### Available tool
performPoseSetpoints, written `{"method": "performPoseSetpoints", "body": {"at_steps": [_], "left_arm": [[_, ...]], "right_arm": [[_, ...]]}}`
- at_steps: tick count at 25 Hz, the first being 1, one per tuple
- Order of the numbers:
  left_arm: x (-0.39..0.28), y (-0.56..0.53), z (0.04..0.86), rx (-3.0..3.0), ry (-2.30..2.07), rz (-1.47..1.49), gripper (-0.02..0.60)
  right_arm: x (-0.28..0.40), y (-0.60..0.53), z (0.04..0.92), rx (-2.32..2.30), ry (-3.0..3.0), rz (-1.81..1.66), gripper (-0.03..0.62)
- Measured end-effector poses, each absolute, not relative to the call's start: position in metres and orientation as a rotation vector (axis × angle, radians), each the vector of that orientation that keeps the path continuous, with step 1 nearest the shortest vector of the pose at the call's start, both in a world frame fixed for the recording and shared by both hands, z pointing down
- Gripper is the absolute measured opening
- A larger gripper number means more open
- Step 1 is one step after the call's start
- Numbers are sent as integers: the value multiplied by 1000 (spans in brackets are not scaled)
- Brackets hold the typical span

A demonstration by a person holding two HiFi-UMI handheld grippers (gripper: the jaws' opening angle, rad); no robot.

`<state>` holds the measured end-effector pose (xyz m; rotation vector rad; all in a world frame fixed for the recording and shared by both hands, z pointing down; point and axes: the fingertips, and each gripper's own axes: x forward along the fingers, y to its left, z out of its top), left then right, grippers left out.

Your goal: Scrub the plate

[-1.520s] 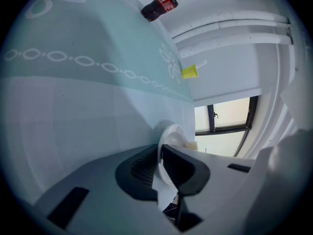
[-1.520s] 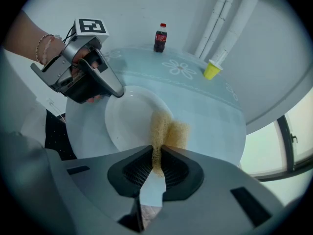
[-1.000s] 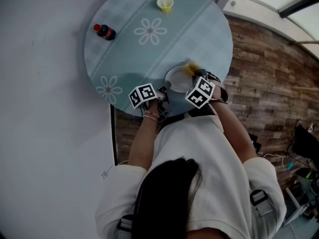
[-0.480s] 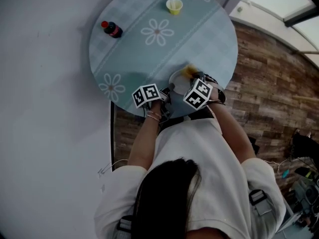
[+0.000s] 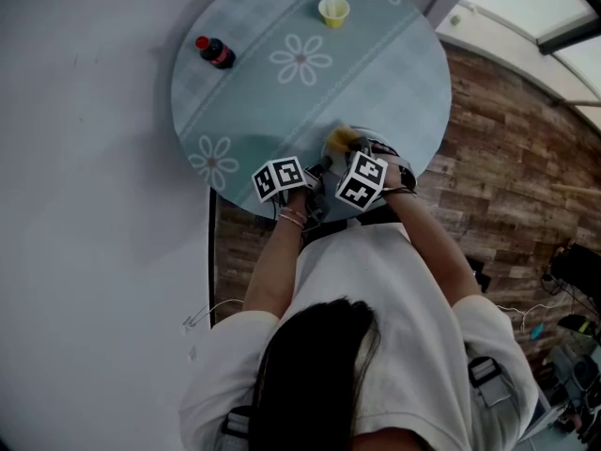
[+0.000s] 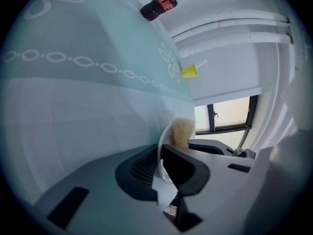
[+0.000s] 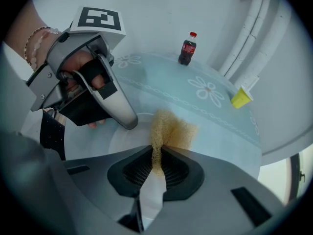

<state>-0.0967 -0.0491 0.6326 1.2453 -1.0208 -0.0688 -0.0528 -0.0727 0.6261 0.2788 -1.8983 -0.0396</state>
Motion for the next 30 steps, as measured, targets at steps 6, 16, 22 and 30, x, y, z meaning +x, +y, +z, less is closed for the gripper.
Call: {"method": "performPoseSetpoints", "body": {"at_steps": [6,16,22,30], "left_arm": [[-98,-50,632,1247,-1019,-68,40],[-98,-50,632,1250,-1024,-70,38],[-98,-50,633,1251,-1018,-69,38],[-98,-49,632,1247,-1021,-69,38]], "right_arm": [[-63,-64,625,230,-1908,-60,60],[-66,-41,624,134,-1913,-23,60],[-60,-26,624,74,-1885,0,60],[-42,-18,623,8,-1764,-127,60]]}}
